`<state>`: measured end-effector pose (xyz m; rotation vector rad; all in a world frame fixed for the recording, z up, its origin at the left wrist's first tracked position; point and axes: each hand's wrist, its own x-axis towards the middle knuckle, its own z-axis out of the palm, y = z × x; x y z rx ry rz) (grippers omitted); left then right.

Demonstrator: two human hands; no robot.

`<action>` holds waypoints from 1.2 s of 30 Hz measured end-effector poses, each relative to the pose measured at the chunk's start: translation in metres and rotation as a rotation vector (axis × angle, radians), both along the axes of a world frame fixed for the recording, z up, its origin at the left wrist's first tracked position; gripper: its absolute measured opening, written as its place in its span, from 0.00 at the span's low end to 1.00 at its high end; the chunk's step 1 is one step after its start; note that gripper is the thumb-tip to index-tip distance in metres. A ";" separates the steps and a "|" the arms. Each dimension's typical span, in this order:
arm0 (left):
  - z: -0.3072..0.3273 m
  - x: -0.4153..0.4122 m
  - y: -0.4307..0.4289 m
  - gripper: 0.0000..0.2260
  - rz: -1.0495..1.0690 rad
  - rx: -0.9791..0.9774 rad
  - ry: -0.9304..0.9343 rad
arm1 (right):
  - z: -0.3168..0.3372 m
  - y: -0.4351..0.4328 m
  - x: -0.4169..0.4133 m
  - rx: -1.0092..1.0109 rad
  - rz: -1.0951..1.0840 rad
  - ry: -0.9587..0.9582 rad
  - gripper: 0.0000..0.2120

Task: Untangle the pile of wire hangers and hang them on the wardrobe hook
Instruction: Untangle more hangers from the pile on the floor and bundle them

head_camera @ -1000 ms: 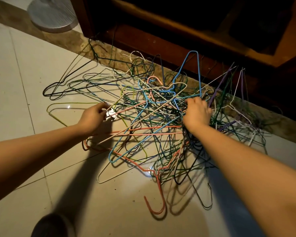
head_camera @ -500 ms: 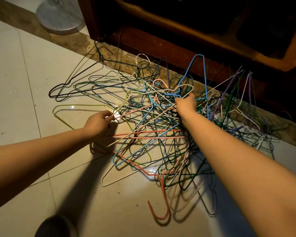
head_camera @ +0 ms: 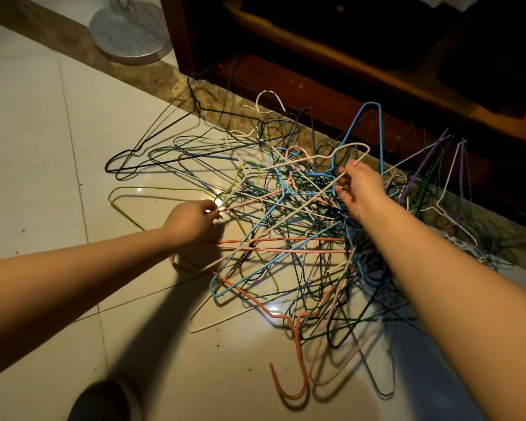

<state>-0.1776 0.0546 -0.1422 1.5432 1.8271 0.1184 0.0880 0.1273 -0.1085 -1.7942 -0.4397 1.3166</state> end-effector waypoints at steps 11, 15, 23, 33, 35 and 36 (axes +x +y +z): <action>0.014 0.035 0.026 0.16 -0.462 0.077 0.042 | -0.018 -0.034 -0.044 -0.143 0.235 -0.076 0.32; 0.012 0.032 0.039 0.17 -0.411 0.139 0.089 | -0.020 -0.026 -0.030 -0.124 0.205 -0.172 0.28; -0.005 -0.010 0.072 0.22 -0.160 0.217 0.304 | -0.024 -0.033 -0.041 -0.057 0.348 -0.452 0.25; -0.021 -0.019 0.104 0.26 -0.117 0.140 0.330 | -0.038 -0.038 -0.050 -0.031 0.450 -0.619 0.36; -0.028 -0.019 0.105 0.25 -0.088 0.158 0.275 | -0.038 -0.037 -0.051 -0.036 0.461 -0.642 0.35; -0.032 -0.019 0.105 0.24 -0.083 0.168 0.258 | -0.039 -0.038 -0.051 -0.034 0.460 -0.648 0.34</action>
